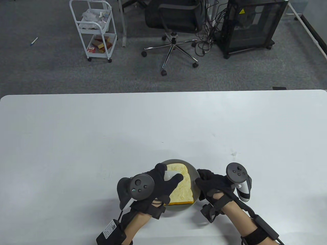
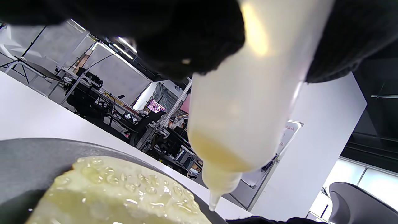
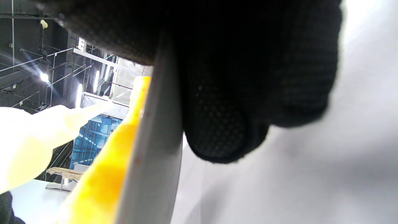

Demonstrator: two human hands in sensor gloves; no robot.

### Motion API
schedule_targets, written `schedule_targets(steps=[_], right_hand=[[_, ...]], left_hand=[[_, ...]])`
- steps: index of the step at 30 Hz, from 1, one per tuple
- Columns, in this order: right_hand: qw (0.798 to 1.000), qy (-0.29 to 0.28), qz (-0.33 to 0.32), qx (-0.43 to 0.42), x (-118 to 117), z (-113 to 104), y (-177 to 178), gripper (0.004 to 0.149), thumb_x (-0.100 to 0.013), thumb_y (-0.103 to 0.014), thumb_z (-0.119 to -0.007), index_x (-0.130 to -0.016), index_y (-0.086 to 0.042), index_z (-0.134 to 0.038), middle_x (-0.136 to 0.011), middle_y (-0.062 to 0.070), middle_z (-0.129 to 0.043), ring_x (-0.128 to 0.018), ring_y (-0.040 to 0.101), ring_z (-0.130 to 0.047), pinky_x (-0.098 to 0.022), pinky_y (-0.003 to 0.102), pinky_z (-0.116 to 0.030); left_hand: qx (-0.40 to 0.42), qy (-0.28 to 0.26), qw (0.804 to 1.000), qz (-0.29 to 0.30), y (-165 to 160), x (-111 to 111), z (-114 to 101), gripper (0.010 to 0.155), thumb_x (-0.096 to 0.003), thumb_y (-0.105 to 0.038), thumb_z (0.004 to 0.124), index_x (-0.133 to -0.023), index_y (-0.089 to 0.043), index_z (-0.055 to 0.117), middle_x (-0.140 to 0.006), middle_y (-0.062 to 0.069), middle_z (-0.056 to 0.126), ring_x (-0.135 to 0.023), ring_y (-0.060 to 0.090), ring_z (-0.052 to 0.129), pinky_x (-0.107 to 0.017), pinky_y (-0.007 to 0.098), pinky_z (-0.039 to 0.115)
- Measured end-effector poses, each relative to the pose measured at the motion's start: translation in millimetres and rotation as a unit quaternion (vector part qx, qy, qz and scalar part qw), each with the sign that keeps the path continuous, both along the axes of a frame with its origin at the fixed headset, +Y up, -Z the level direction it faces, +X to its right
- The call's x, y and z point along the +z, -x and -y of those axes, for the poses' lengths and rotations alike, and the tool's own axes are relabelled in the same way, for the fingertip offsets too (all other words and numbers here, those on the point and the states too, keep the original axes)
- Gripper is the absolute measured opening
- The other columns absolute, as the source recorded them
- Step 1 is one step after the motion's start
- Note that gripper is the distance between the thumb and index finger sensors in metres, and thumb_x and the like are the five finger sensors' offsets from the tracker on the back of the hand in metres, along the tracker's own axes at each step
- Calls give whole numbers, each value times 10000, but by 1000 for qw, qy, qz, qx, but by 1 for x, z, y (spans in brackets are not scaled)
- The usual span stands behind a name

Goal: Squeeze honey bottle to draw zigzag on toast

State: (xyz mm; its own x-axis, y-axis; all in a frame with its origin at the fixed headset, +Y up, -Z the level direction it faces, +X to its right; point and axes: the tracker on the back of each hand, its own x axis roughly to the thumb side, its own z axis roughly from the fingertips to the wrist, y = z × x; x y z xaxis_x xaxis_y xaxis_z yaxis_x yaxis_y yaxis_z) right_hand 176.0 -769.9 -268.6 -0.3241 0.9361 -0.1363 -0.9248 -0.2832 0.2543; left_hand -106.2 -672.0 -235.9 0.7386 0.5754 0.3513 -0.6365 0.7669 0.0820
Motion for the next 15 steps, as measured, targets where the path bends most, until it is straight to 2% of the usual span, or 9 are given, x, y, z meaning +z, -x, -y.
schedule_targets(steps=[15], right_hand=[[1000,-3,7,-12,-1,-3,-5,554,-479,-220,-815,-924,83,-682,-658,205,-991,-356,282,-1139,-205,316,-998]], left_hand=[[13,10,1000,-16,23,1,-1,735,-482,-743,859,-810,-90,782,-345,103,989,-17,100,938,-142,391,881]])
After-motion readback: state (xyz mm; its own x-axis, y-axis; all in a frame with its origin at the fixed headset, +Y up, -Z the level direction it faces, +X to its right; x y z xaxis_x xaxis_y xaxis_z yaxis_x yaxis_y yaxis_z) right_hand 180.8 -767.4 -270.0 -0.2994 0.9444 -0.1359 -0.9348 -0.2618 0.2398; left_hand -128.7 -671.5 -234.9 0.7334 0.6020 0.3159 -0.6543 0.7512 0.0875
